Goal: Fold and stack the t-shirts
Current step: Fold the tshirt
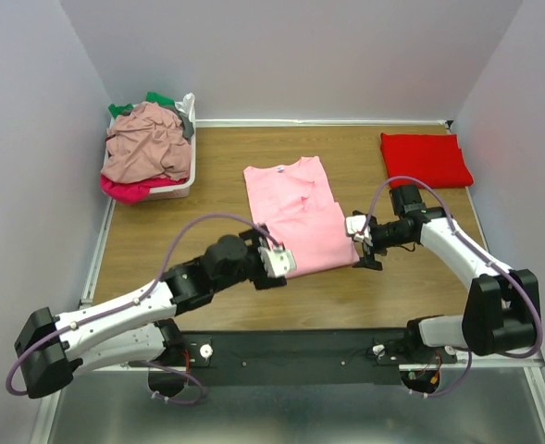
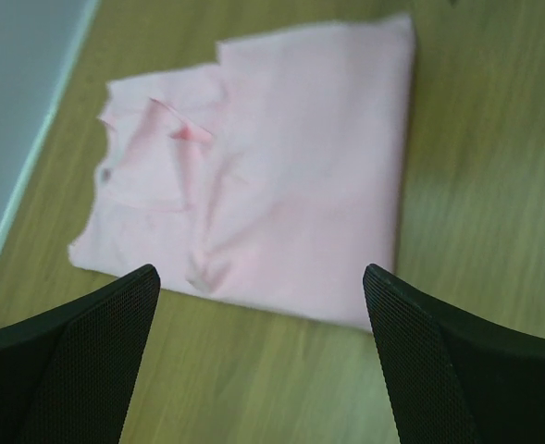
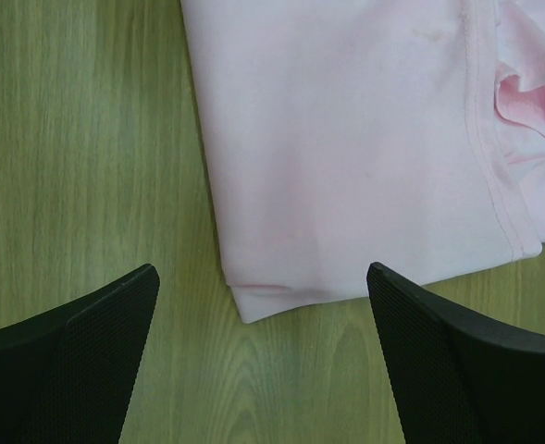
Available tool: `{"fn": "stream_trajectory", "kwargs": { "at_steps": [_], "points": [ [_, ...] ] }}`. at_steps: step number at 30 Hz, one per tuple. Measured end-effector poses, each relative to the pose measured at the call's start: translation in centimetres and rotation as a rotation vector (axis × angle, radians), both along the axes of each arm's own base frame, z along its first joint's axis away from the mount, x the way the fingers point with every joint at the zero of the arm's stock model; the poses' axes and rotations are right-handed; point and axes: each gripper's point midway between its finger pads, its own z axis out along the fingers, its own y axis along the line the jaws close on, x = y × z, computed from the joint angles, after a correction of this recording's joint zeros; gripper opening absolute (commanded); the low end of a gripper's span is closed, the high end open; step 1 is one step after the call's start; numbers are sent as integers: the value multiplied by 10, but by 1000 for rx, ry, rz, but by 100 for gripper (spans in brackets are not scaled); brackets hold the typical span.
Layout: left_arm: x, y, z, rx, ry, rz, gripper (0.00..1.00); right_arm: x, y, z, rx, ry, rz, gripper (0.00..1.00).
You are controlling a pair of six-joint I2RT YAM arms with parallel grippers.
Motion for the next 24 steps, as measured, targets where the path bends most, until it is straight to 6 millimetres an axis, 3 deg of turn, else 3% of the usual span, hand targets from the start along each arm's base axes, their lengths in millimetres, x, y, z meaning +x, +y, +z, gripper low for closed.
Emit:
{"fn": "stream_trajectory", "kwargs": {
  "at_steps": [3,5,17,24],
  "points": [
    [-26,8,-58,169,5,-104,96,1,-2,-6,-18,3,7,100],
    [-34,13,-75,228,-4,-139,95,1,-3,-9,-24,11,10,100],
    [-36,-4,-85,268,-61,-210,97,0,-3,-19,-32,11,23,100],
    [-34,-11,-80,230,-66,-200,98,-4,-6,-21,-41,-33,31,100]
  ]
}}
